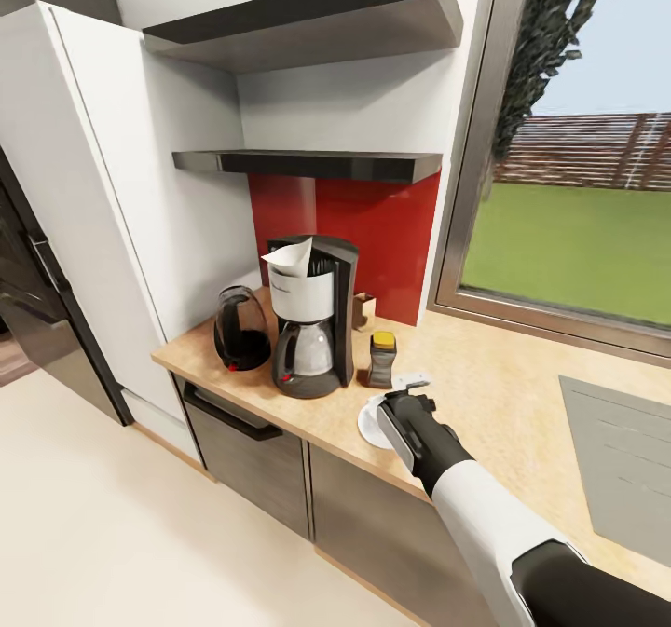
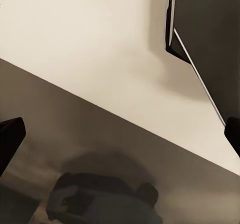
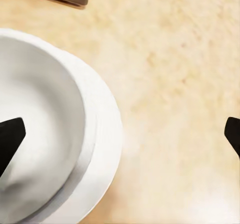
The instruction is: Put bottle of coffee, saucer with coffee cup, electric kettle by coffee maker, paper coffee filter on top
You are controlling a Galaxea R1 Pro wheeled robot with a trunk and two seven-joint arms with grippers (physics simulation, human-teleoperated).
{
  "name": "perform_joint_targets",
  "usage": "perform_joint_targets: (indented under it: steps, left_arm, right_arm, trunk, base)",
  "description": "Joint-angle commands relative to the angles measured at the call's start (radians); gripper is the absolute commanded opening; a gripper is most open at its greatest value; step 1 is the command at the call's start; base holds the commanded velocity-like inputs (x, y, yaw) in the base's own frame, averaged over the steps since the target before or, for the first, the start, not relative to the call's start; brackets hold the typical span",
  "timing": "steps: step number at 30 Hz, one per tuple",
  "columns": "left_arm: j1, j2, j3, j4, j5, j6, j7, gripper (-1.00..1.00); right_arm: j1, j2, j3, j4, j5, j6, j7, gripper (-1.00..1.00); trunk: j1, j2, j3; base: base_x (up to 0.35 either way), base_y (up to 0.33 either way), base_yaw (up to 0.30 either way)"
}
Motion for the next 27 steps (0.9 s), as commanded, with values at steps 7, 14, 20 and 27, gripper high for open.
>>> perform_joint_targets:
  steps: [7, 14, 20, 27]
  left_arm:
    - [0.000, 0.000, 0.008, -0.001, -0.010, 0.004, 0.003, 1.00]
    - [0.000, 0.000, 0.008, 0.000, -0.010, 0.003, 0.002, 1.00]
    - [0.000, 0.000, 0.008, -0.001, -0.010, 0.003, 0.001, 1.00]
    - [0.000, 0.000, 0.008, 0.000, -0.010, 0.003, 0.001, 1.00]
  right_arm:
    - [-0.001, 0.000, 0.003, 0.000, -0.011, 0.002, -0.010, 1.00]
    - [-0.001, 0.000, 0.003, -0.001, -0.011, 0.002, -0.010, 1.00]
    - [-0.001, 0.000, 0.003, -0.002, -0.011, 0.002, -0.010, 1.00]
    - [-0.001, 0.000, 0.003, -0.011, -0.010, 0.002, -0.010, 1.00]
  trunk:
    - [0.001, -0.002, -0.002]
    - [0.001, -0.002, -0.002]
    - [0.001, -0.002, 0.002]
    - [0.001, -0.002, 0.012]
  base:
    - [0.000, 0.000, 0.000]
    - [0.000, 0.000, 0.000]
    - [0.000, 0.000, 0.000]
    - [0.000, 0.000, 0.000]
